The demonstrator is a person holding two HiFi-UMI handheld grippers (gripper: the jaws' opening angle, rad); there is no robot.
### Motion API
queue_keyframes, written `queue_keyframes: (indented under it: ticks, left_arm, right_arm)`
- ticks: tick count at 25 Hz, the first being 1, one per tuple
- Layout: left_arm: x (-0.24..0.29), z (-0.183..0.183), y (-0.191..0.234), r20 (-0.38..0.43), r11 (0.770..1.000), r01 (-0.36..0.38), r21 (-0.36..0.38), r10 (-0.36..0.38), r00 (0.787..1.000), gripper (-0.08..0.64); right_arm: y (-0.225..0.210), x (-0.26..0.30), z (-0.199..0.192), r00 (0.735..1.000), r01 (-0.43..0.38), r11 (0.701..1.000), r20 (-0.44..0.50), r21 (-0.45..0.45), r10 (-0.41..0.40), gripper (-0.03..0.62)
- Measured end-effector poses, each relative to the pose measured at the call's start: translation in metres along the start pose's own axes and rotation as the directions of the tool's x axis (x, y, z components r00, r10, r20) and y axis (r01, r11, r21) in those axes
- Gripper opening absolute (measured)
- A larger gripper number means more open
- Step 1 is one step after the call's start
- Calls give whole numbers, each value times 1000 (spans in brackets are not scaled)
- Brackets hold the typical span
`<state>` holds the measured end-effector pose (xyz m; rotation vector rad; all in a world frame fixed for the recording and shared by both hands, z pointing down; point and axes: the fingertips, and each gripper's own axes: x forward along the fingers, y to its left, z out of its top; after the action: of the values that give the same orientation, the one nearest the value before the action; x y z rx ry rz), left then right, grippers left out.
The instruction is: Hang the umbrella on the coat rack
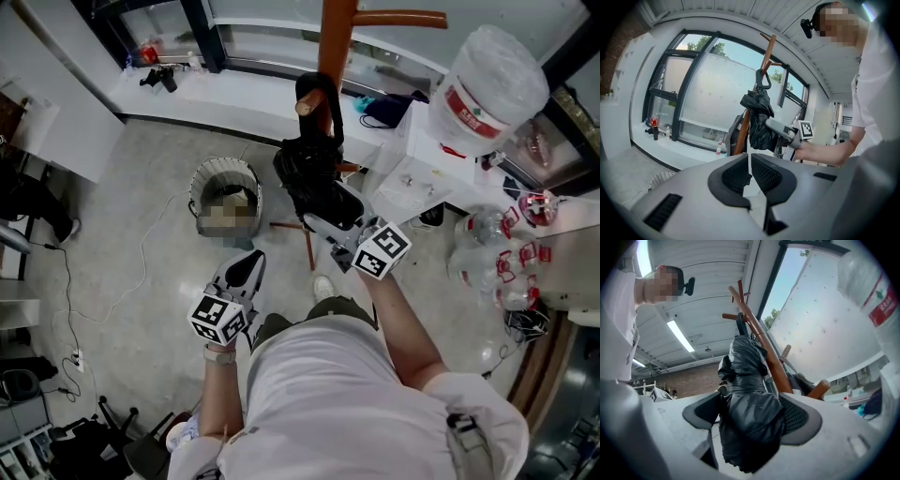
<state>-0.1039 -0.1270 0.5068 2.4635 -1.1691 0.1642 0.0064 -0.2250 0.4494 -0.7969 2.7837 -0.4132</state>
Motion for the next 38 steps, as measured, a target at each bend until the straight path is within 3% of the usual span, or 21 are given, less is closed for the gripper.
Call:
queue_keyframes:
  ticks: [7, 12, 17, 21, 28, 38]
  left_arm:
    - [-1, -4, -4, -4, 1000, 8, 1, -8, 1000, 3]
    - [-2, -6, -6, 0, 1000, 21, 3, -21, 1000, 3]
    - [-1, -5, -6, 9, 1000, 24, 1, -24, 1000, 3]
    - [-4, -1, -5, 30, 1000, 16, 1, -16, 999, 3]
    - [-27, -5, 6, 64, 999, -30, -13, 31, 997, 3]
    - [-73, -9, 30, 120, 983, -173, -57, 179, 977, 3]
  right_arm:
    - [-14, -12, 3, 992, 126, 991, 17, -55, -125, 430]
    - [-12, -18, -3, 985, 169, 981, -4, -93, -170, 446]
    - [-7, -29, -5, 987, 162, 986, -11, -41, -163, 446]
    - [8, -36, -3, 987, 156, 984, -26, -85, -158, 446]
    - [52, -26, 4, 997, 63, 988, -31, -139, -68, 404]
    - [104, 22, -28, 982, -138, 979, -147, -149, 116, 205]
